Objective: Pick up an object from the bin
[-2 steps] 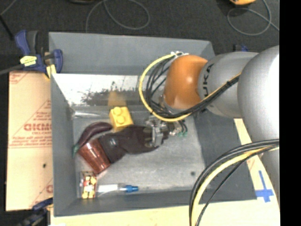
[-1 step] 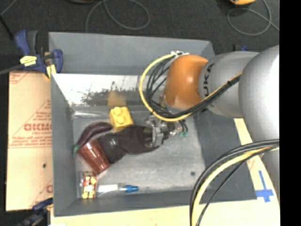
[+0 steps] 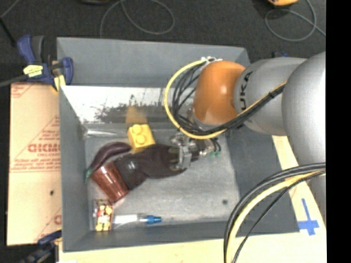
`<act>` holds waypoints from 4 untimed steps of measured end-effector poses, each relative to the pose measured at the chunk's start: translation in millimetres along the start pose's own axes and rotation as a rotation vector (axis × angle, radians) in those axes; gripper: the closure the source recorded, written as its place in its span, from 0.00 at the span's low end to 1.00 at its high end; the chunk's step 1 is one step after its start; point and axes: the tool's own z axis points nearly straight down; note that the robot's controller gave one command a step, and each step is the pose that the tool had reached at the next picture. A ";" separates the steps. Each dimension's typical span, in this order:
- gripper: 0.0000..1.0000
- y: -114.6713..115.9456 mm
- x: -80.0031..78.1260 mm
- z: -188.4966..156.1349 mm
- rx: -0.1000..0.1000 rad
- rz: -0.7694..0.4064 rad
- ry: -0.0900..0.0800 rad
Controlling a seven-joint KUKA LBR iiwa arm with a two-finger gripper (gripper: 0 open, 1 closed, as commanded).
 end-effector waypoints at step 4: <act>1.00 -0.8 -0.6 -56.8 0.000 0.000 0.001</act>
Offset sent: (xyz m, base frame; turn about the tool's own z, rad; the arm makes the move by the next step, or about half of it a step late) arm 0.0000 0.0002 0.1002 0.0000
